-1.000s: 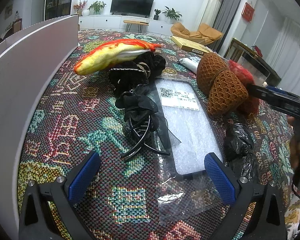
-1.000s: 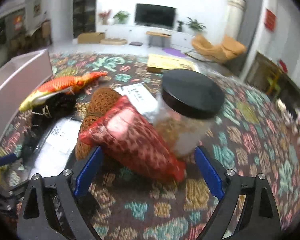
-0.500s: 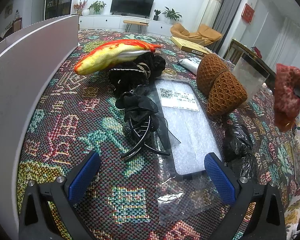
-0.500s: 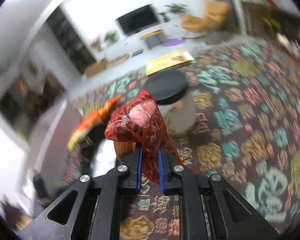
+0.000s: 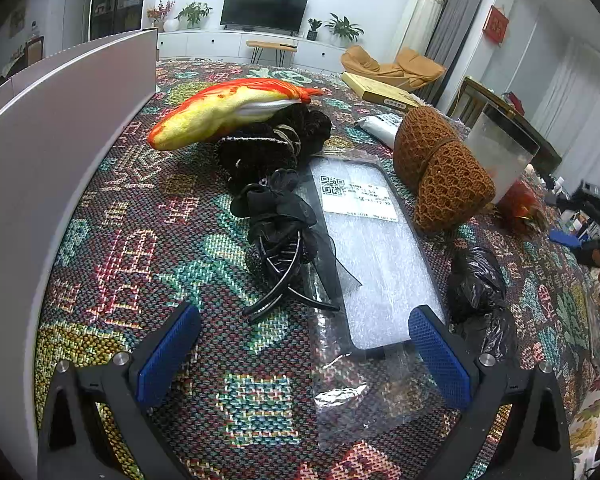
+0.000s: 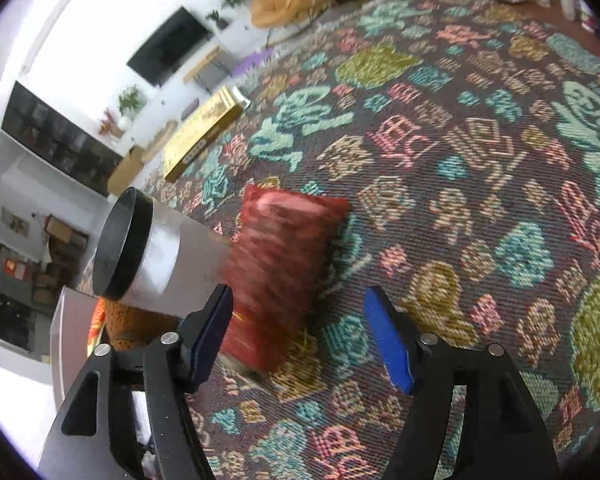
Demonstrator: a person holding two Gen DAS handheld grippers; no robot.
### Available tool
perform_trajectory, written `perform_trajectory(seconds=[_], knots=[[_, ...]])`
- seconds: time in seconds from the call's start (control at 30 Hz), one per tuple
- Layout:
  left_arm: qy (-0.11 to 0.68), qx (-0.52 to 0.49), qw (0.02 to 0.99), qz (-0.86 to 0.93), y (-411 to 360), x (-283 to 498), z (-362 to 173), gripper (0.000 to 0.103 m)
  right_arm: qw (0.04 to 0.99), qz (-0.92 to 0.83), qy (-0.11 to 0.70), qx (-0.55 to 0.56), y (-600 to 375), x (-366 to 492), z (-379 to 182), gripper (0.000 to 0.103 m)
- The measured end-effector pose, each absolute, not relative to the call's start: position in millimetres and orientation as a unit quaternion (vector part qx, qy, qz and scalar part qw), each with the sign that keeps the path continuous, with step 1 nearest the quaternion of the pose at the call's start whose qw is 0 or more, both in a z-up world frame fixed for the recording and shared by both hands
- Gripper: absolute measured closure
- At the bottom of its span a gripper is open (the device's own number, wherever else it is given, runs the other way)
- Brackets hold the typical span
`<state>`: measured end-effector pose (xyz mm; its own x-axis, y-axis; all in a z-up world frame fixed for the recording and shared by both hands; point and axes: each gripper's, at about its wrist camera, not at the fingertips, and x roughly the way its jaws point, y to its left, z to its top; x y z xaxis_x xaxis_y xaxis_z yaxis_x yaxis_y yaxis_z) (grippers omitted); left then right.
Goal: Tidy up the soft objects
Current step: 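Grasp the orange fish plush with the left tool while the right tool lifts the red bag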
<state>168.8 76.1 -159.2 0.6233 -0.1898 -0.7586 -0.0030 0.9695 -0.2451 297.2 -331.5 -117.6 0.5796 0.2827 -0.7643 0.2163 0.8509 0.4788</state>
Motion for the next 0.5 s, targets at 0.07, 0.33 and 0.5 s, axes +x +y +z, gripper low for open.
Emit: perform_trajectory(seconds=[0.07,0.33,0.5], knots=[[0.431,-0.112,0.894,-0.052,76.4,168.8,-159.2,0.0,0.852,0.001,0.455,0.259,-332.2,286.5,-123.2,0.028],[0.444,-0.158,0.879,-0.07,96.9,171.2,-131.4,0.001,0.878,-0.019,0.454,0.152,-316.0,243.8,-134.1,0.028],[0.401,-0.14,0.905,-0.034,113.9,223.1,-56.8,0.0,0.875,0.003,0.45,0.176,-322.9,260.8,-117.4,0.028]])
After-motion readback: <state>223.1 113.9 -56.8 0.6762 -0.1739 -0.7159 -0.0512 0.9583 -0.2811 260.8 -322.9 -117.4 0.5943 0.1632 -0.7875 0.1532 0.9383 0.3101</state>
